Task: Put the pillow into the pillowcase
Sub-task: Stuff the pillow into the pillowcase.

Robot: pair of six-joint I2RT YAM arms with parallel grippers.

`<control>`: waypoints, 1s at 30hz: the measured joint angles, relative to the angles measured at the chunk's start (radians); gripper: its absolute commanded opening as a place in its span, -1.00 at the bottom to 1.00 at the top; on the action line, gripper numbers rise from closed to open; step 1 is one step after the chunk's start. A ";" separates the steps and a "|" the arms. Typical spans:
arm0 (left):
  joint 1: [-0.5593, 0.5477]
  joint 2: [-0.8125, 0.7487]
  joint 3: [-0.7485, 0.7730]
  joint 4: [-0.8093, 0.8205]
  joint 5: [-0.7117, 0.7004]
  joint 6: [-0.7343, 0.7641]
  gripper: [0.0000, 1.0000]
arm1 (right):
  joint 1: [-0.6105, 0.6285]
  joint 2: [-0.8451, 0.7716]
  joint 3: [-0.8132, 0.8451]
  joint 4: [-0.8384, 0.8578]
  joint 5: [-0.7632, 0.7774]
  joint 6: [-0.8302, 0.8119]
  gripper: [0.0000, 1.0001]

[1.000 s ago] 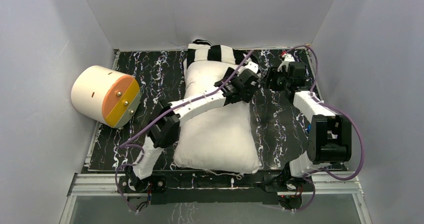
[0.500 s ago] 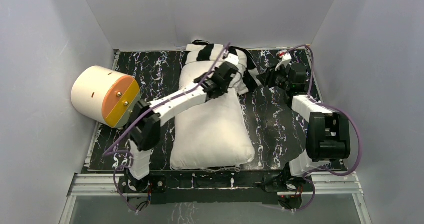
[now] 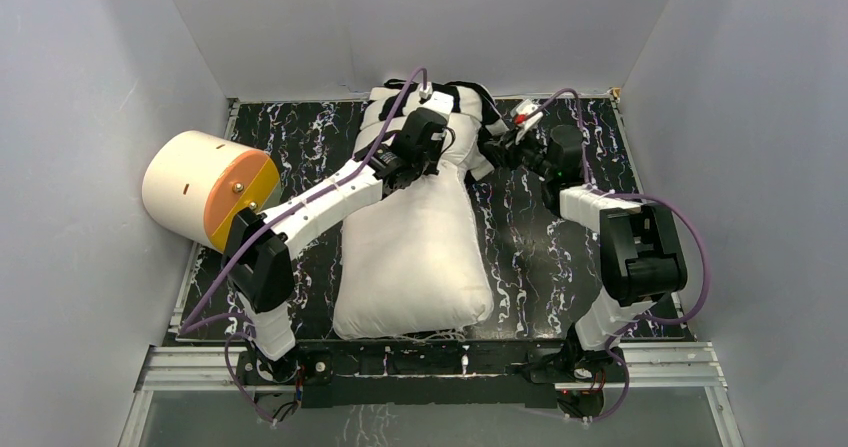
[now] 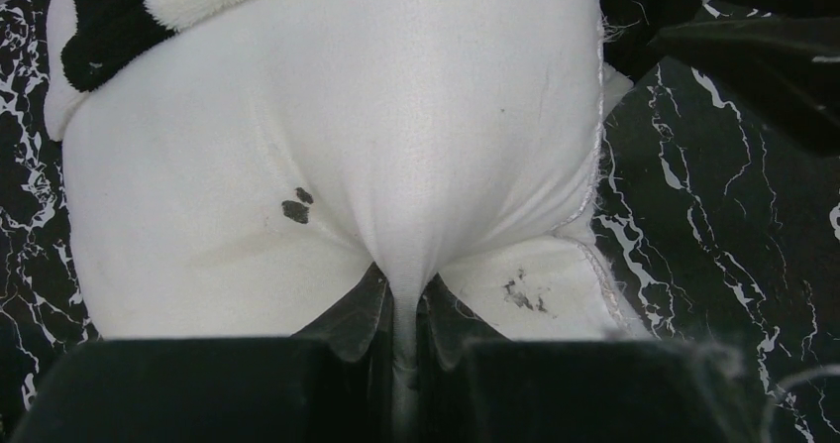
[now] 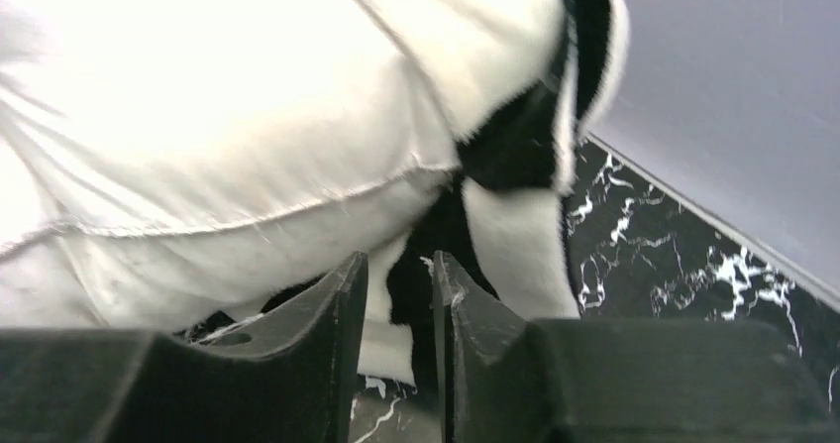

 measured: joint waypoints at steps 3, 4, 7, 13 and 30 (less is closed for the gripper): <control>0.000 0.000 -0.003 0.004 0.008 0.000 -1.00 | 0.035 -0.002 0.006 0.011 0.006 -0.055 -0.16; 0.000 0.000 -0.004 0.005 0.010 0.000 -1.00 | 0.039 -0.002 0.018 0.010 0.010 -0.074 -0.15; 0.000 0.000 -0.012 0.018 0.021 0.000 -1.00 | 0.040 0.001 0.068 0.007 0.018 -0.121 -0.13; 0.000 -0.003 -0.040 0.047 0.032 -0.001 -1.00 | 0.063 0.035 0.167 0.012 0.025 -0.210 -0.11; 0.021 -0.005 -0.053 0.079 0.043 -0.041 -1.00 | 0.149 0.171 0.315 -0.129 0.127 -0.431 0.21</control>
